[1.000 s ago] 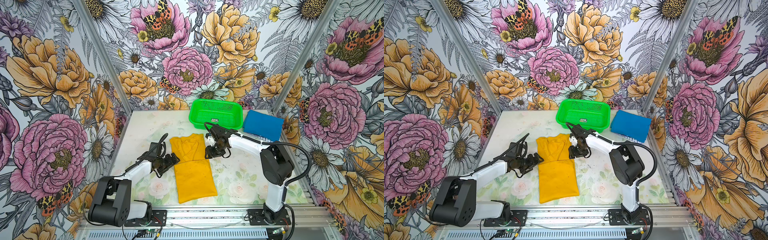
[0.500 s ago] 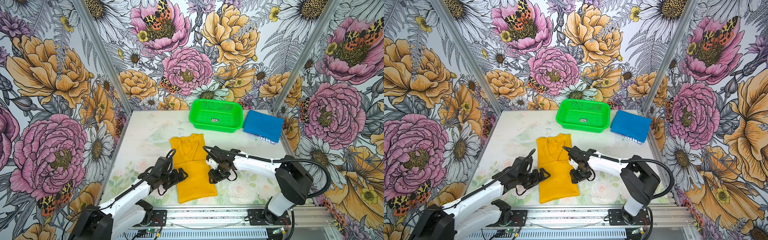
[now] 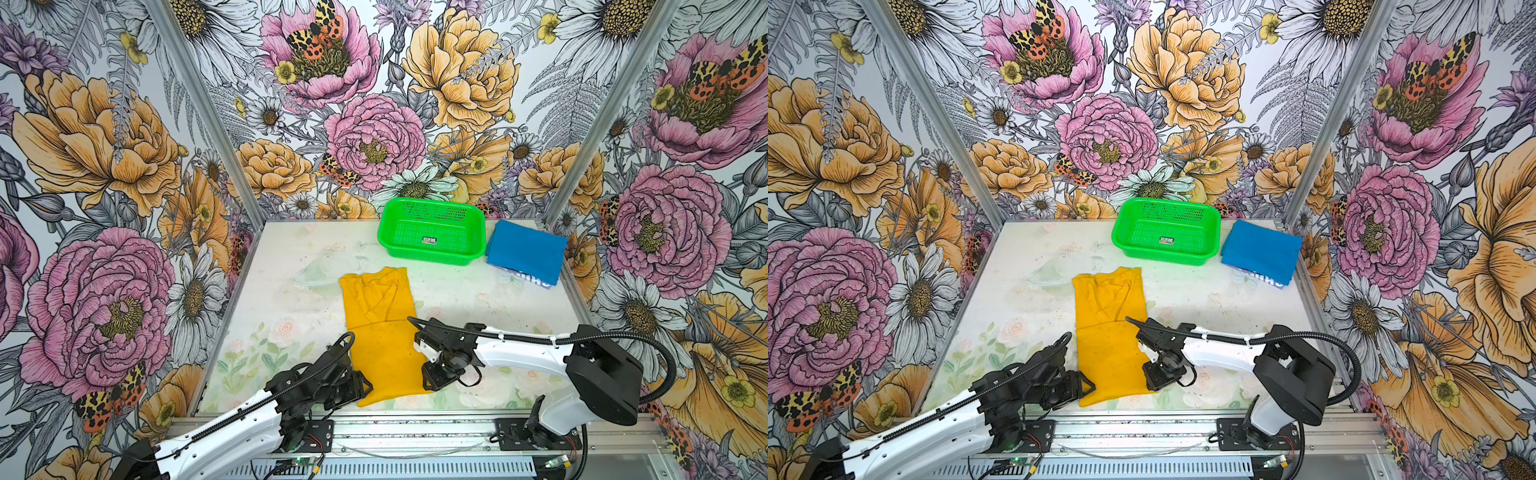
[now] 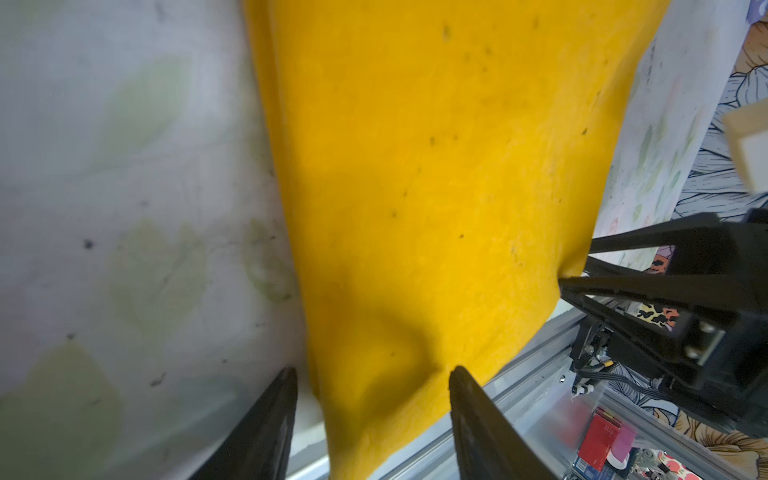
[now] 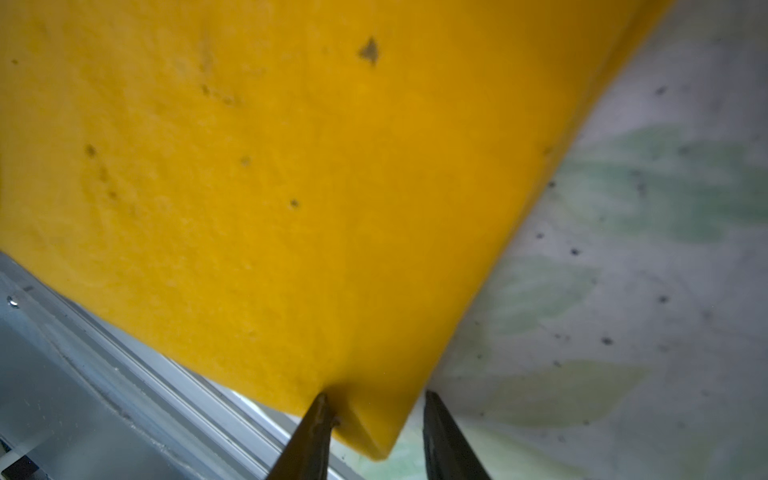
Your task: Fold and stack the t-shirts
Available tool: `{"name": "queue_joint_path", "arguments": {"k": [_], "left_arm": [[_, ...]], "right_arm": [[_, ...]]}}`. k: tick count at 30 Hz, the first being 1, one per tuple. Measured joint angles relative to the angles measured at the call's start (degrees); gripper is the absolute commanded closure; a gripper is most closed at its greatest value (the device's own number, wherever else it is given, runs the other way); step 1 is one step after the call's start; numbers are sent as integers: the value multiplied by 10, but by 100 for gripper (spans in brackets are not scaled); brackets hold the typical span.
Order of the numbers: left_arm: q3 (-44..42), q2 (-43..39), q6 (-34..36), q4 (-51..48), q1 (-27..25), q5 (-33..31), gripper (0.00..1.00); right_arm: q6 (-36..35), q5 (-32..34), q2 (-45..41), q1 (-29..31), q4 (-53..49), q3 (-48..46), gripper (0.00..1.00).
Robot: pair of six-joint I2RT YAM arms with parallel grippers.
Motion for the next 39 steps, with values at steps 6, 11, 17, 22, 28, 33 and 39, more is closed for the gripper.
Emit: {"name": "queue_joint_path", "arguments": {"k": [6,11,17,22,28,33,39], "left_arm": [[3,14,-37,-7,-61,-29,60],[5,17,-58,-23,-82,-42,64],[12,15,-65,-37,-90,-48,54],[15,19,-70,-53,-111,-55,69],[17,19,-73,-88,-126,-65,100],[27,19,-72,-116,-126,-74,100],[29,-12,-70,-140,-155,-78,100]], "right_arm": [[8,-4,-10,3,19,-18,64],[15,-8,-27,9,25,-36,64],[17,-19,-28,22,25,-39,70],[18,-25,-21,25,27,-38,83],[16,-26,-20,26,26,-40,100],[11,-37,-26,29,19,-40,100],[-8,-64,-59,57,-22,-40,100]]}}
